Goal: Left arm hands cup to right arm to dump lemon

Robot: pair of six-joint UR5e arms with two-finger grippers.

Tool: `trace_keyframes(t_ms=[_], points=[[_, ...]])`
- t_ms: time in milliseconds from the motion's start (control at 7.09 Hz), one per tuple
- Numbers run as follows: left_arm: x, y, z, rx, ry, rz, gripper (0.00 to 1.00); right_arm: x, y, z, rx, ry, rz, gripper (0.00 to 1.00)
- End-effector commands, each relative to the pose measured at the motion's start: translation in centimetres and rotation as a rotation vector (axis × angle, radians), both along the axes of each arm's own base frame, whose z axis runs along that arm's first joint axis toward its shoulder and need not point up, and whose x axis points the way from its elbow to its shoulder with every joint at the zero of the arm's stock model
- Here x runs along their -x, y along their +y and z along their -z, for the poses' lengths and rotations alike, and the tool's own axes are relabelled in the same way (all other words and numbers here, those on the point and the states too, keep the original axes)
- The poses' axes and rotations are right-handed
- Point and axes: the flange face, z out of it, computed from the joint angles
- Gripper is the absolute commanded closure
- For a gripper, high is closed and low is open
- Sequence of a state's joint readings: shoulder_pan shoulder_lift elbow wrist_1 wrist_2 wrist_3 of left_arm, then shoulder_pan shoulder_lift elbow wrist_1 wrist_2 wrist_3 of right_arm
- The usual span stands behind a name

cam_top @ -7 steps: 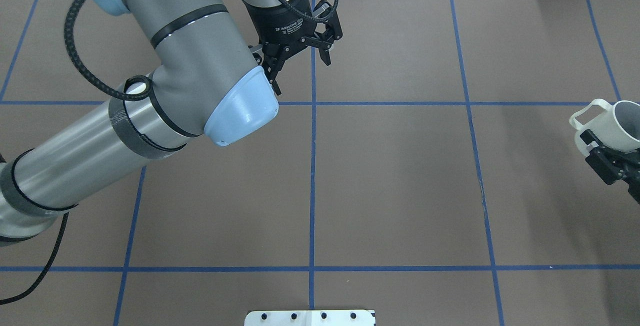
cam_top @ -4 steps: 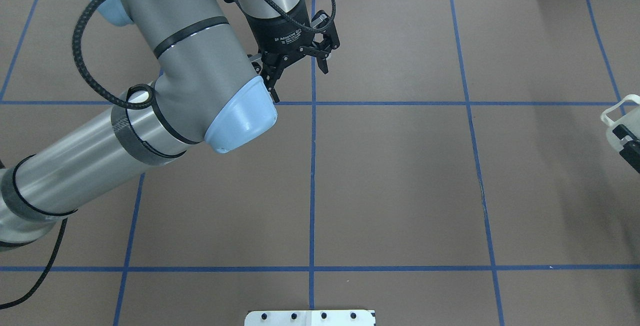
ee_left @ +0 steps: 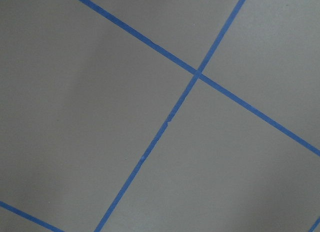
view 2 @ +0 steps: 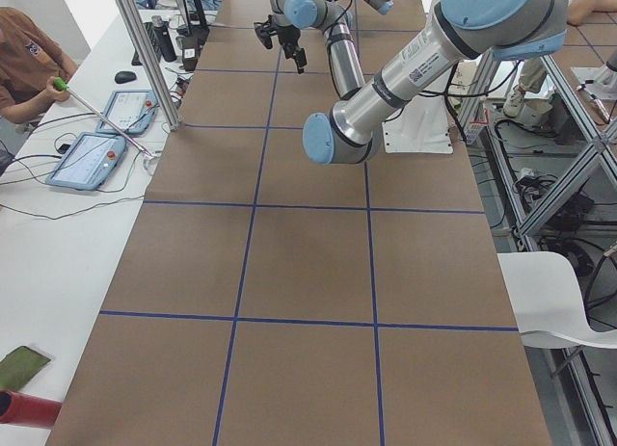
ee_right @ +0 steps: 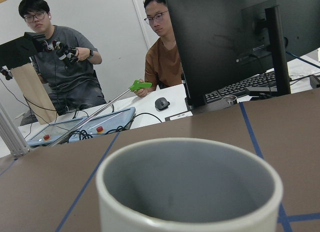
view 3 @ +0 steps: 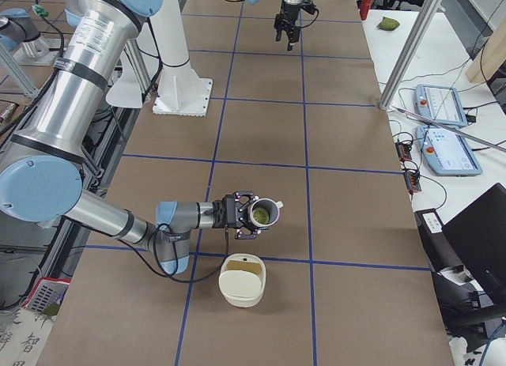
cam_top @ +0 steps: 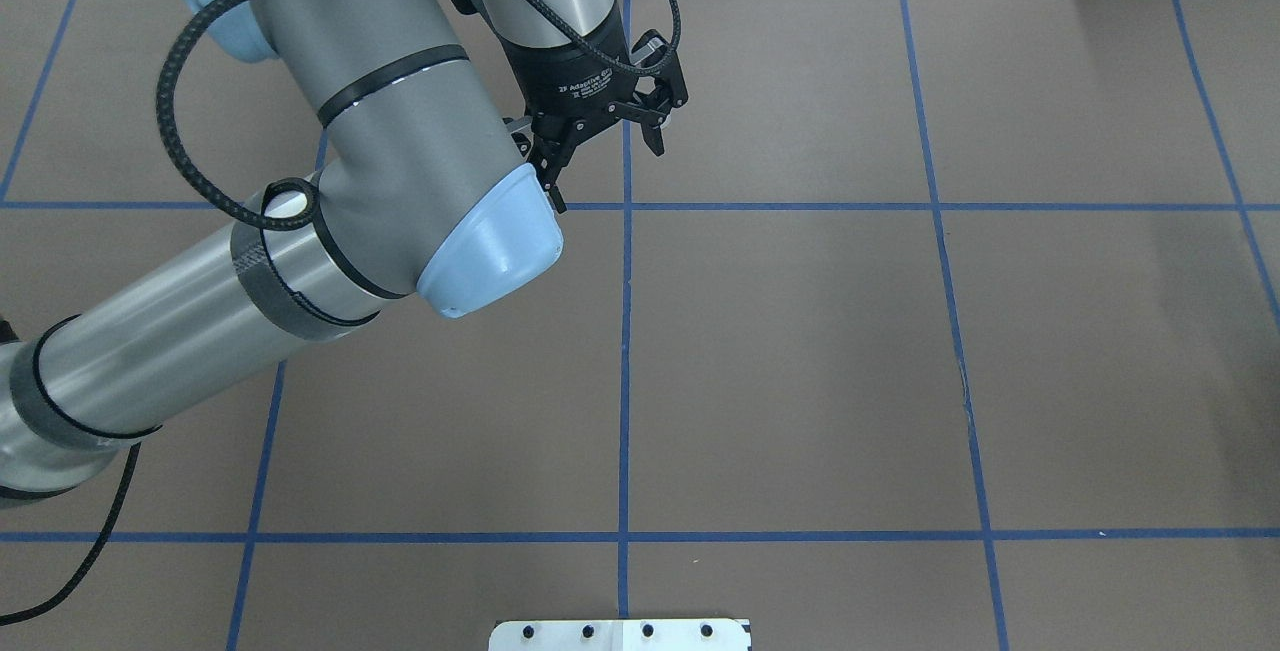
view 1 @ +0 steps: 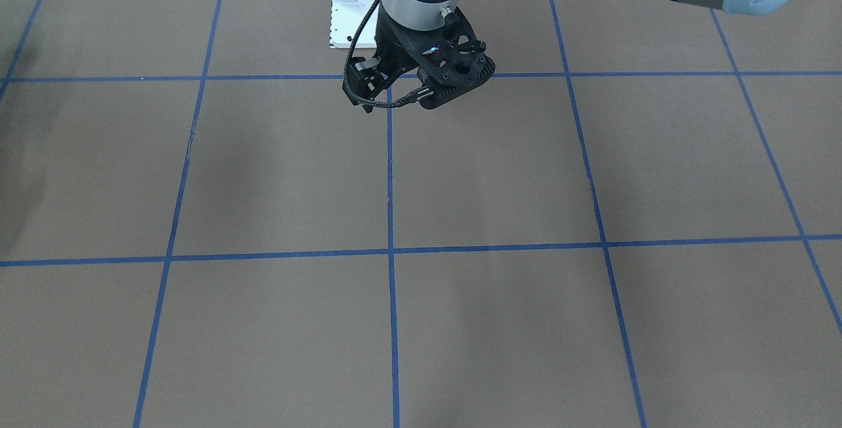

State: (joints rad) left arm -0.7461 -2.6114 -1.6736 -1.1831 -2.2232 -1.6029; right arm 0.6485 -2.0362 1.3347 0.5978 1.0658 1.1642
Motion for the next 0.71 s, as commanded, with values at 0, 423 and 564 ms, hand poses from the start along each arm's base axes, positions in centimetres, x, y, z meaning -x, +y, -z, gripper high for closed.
trace_keyframes(t_ms=[0, 423, 564], points=[[-0.1, 0.2, 0.1, -0.001, 0.0, -0.001, 0.0, -2.8, 1.8, -1.2, 0.042, -0.114, -0.039, 0.54], [-0.1, 0.2, 0.2, -0.002, 0.001, -0.001, 0.0, -5.0, 3.4, -1.6, 0.124, -0.309, -0.069, 0.54], [-0.1, 0.2, 0.3, -0.003, 0.003, -0.001, 0.0, -5.9, 4.0, -2.1, 0.136, -0.39, -0.069, 0.53]])
